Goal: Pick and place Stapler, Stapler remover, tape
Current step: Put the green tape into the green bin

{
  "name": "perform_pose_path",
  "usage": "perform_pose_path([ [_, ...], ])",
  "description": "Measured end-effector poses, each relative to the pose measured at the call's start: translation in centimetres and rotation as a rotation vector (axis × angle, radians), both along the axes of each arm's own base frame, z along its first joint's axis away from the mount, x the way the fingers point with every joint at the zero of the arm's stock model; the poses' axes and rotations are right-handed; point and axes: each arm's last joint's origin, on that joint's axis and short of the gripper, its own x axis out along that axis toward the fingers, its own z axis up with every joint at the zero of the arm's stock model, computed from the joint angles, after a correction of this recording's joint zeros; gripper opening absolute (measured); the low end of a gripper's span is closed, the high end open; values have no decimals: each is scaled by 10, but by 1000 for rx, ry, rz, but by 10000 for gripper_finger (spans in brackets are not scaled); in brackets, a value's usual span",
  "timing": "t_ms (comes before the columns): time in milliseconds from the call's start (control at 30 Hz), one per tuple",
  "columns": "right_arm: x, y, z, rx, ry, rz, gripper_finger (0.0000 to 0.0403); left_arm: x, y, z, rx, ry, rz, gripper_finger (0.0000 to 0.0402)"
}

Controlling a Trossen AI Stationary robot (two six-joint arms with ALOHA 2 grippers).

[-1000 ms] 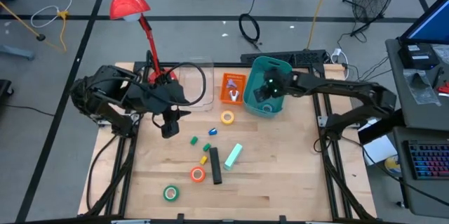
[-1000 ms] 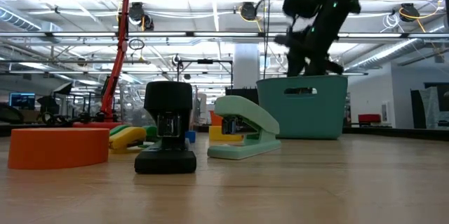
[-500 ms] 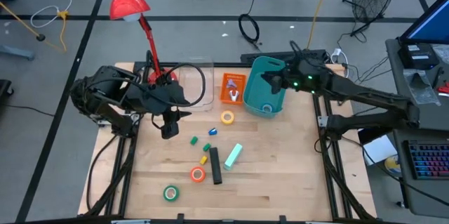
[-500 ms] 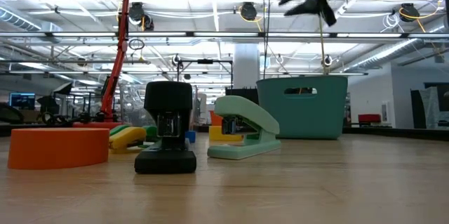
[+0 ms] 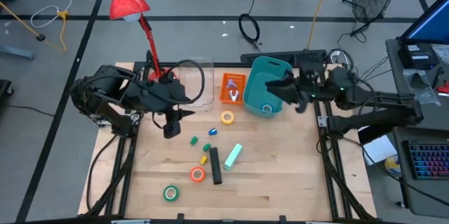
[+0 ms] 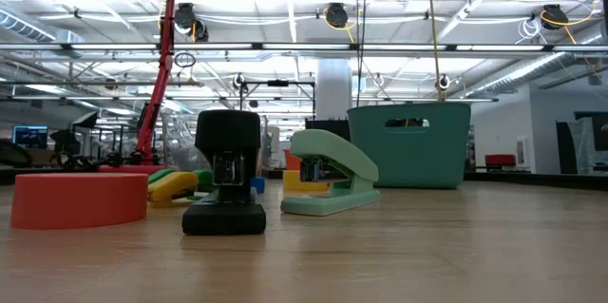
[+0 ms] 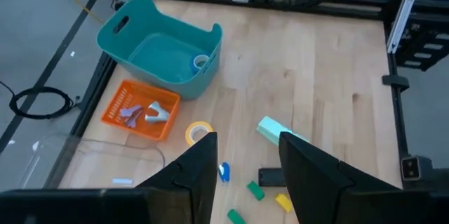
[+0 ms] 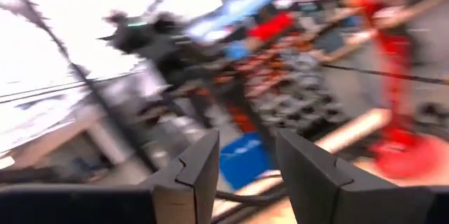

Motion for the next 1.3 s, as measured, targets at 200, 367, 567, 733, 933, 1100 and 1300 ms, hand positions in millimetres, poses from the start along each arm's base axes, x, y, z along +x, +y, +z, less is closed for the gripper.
perform_pose_path([
  [200, -5, 20, 14, -28, -150, 182, 134, 3, 5, 1, -5, -16, -5, 156],
  [367, -12, 34, 25, -76, -280, 284, 134, 3, 6, 2, -6, -18, -2, 156],
  [567, -19, 48, 33, -131, -393, 422, 134, 4, 6, 3, -11, -34, -3, 156],
  [733, -24, 58, 35, -172, -434, 550, 134, 5, 6, 4, -10, -45, -7, 156],
  [933, -36, 68, 37, -208, -464, 744, 134, 5, 6, 4, -8, -45, -9, 156],
  [1100, -53, 70, 43, -241, -529, 769, 134, 5, 6, 4, -2, -43, -15, 156],
  [1300, -63, 72, 44, -277, -557, 776, 134, 5, 6, 4, 0, -43, -16, 156],
])
